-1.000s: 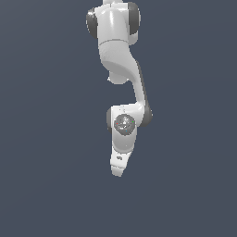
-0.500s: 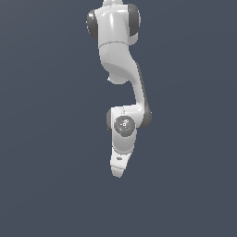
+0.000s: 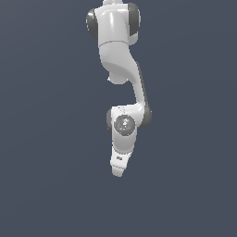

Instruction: Pick up the object and move it to a goal position.

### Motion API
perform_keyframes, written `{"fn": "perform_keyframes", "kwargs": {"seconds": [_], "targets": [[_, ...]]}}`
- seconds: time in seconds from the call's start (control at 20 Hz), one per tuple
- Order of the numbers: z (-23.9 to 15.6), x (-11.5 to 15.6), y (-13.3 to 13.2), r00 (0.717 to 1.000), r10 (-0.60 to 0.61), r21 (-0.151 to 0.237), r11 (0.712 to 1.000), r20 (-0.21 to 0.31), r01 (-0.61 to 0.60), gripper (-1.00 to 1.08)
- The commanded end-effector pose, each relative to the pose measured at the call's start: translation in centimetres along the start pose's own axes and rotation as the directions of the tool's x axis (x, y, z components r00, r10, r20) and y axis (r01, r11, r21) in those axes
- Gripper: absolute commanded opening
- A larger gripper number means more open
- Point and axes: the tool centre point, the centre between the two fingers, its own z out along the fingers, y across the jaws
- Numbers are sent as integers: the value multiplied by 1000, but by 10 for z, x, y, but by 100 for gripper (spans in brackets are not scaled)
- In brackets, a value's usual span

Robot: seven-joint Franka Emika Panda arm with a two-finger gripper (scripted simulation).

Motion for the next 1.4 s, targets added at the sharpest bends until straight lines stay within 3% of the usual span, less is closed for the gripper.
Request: {"fn": "perform_keyframes", "kwargs": {"seconds": [0.0, 0.55, 1.35], "targets": [[-3, 1, -2, 1000, 0, -1, 1000, 0, 0, -100], [-37, 5, -33, 1000, 0, -1, 1000, 1, 0, -100], [-140, 21, -125, 1000, 0, -2, 1000, 4, 0, -100]]}}
